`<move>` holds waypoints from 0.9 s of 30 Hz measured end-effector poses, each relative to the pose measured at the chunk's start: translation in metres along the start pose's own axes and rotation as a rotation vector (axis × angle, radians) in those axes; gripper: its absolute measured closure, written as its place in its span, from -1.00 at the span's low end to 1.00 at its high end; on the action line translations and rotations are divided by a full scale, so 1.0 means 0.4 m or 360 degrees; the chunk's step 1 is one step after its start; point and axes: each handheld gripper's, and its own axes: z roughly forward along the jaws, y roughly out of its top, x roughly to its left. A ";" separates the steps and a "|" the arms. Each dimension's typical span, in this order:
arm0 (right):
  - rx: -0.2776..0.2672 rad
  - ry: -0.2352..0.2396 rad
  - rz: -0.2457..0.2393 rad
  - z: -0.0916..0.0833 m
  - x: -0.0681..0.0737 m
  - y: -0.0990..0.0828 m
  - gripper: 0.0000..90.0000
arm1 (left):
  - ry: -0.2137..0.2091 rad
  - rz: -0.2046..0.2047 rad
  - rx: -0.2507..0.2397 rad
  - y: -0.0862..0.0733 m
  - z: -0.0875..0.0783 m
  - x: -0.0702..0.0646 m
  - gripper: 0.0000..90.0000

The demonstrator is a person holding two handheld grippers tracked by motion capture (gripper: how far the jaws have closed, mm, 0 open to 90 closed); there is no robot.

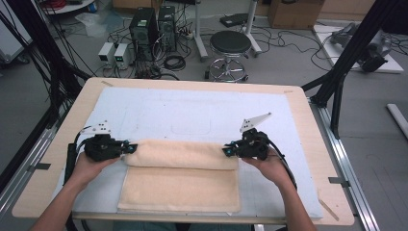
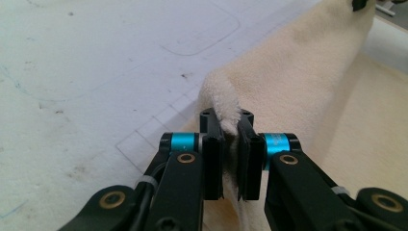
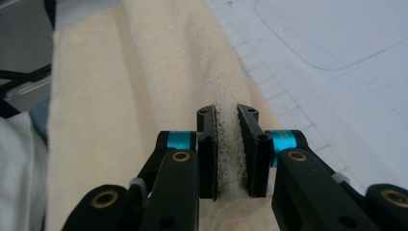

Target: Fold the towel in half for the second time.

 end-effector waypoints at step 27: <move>-0.0021 -0.0301 0.0000 0.022 -0.010 -0.059 -0.11 | 0.0240 0.0038 0.0052 -0.034 0.038 0.004 -0.05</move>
